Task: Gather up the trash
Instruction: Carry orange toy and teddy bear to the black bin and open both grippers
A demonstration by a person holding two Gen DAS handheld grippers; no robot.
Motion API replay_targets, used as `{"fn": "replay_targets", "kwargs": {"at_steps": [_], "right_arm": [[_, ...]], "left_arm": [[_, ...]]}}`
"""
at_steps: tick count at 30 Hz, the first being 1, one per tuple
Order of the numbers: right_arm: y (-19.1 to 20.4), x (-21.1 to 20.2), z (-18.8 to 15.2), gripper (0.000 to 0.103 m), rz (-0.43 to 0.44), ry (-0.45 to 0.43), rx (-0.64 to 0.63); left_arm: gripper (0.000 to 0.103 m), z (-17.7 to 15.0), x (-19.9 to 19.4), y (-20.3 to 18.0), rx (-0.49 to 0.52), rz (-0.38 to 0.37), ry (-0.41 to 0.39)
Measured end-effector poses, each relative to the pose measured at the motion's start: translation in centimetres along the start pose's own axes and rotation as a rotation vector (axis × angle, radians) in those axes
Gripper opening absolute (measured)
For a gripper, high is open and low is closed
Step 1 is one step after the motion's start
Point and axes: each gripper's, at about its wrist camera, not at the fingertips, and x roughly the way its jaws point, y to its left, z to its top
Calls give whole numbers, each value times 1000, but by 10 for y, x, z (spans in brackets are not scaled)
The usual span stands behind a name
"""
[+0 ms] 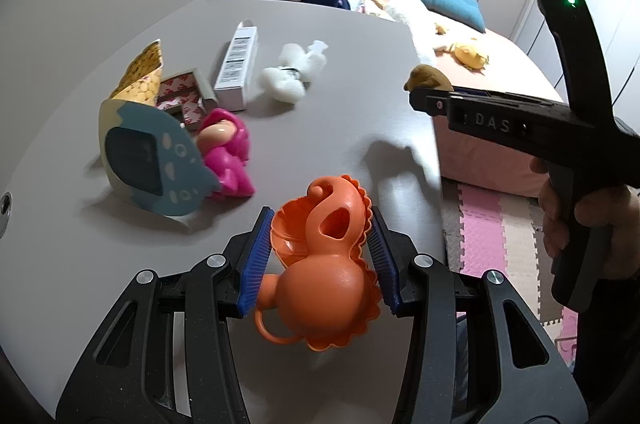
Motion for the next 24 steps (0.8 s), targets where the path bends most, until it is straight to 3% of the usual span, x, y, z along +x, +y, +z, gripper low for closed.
{"fn": "replay_targets", "kwargs": {"at_steps": [24], "right_arm": [[-69,-79,-47,36,-62,-73,99]], "left_arm": [[46,1,-7,-89,104,-91,-26]]}}
